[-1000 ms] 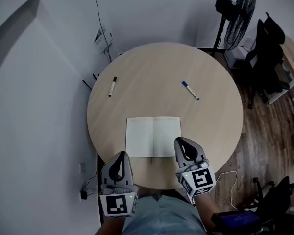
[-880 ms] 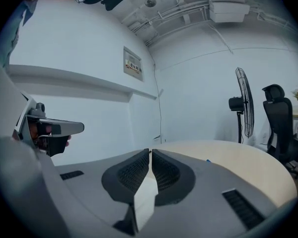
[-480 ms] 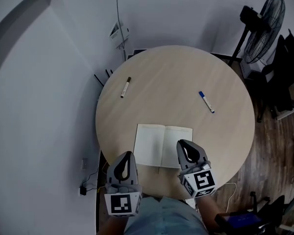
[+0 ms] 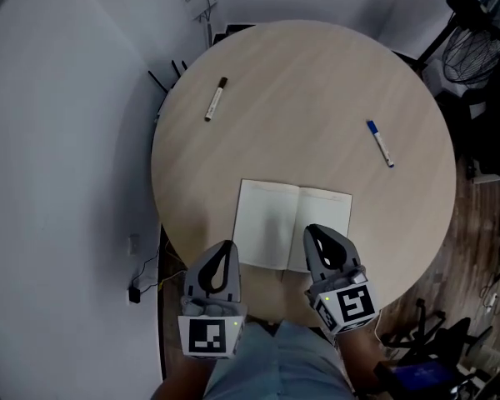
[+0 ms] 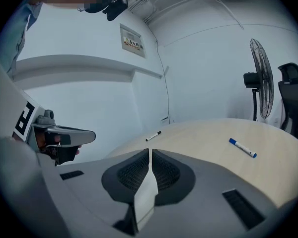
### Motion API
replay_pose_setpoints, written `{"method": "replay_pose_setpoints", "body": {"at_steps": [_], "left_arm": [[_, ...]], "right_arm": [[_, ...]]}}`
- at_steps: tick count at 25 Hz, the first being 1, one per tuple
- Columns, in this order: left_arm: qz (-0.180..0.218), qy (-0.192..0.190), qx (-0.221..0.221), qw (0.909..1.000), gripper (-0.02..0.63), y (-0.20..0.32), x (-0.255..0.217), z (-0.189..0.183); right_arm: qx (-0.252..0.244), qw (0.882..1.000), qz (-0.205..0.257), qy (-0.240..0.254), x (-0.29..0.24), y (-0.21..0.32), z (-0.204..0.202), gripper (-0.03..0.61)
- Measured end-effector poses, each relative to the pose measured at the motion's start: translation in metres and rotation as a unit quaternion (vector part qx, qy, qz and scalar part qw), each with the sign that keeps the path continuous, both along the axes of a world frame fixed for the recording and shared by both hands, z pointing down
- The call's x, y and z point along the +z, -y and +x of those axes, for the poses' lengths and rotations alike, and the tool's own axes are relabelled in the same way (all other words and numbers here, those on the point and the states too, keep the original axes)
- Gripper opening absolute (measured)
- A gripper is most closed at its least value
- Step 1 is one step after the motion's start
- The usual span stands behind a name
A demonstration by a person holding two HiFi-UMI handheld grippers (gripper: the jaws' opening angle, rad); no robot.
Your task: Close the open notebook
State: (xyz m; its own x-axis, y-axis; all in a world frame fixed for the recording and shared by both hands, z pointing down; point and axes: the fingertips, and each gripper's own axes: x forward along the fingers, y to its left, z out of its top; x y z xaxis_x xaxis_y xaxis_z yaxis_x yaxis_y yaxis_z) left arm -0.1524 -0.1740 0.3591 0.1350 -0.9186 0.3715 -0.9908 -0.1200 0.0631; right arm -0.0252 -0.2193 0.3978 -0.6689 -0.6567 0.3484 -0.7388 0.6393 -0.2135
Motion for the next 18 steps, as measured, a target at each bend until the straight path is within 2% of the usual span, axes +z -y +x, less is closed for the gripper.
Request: {"method": "replay_pose_setpoints", "body": {"at_steps": [5,9,18], "left_arm": [[-0.060,-0.034,0.003,0.9976,0.023,0.010,0.064,-0.010],[-0.092,-0.057,0.005,0.9941,0.029,0.015,0.108,-0.014],[-0.160,-0.081,0.001,0.9839,0.162,0.006,0.172,-0.015]], "right_arm": [[-0.009,0.999,-0.048,-0.015,0.054,0.006,-0.017,0.049],[-0.020,0.997,-0.066,-0.041,0.090,0.010,-0.025,0.049],[-0.038,0.989,-0.116,-0.080,0.146,0.008,-0.035,0.050]]}}
